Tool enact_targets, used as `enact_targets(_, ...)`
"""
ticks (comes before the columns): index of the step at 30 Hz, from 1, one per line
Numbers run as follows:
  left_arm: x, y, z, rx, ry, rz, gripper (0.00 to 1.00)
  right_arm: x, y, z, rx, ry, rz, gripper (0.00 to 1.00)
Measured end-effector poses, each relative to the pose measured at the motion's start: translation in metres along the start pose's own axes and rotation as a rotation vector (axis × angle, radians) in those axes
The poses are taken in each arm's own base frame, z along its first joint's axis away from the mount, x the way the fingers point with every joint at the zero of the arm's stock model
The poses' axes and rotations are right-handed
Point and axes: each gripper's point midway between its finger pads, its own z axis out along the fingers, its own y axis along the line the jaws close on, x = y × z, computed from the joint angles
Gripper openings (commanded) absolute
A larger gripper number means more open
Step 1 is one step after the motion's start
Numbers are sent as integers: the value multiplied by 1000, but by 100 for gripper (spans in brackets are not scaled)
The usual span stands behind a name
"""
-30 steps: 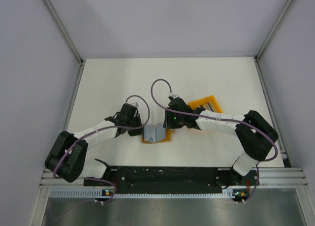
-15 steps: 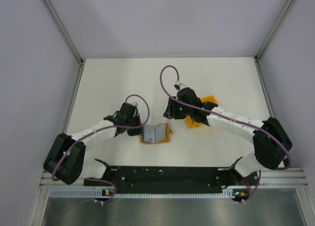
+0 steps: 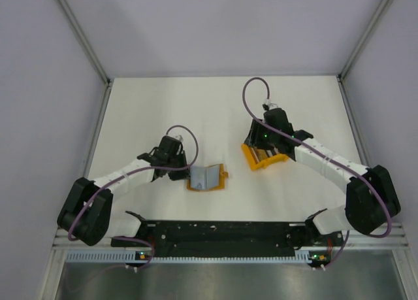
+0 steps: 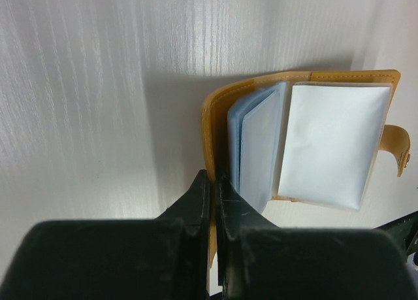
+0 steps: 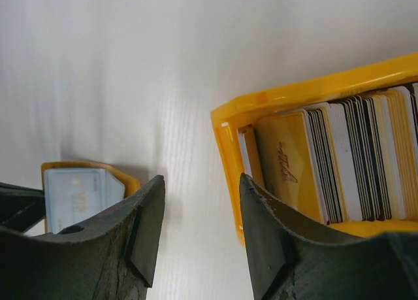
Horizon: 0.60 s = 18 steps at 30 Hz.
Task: Put the credit cards into the card holder
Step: Pick up the credit card from the storage box.
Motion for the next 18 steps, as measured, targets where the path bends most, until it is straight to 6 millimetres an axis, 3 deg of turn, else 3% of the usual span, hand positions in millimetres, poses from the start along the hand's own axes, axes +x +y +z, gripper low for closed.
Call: enact_targets(18,-4,-3,-1,4,-8,1,0,39,-32,26,39,182,-12,52)
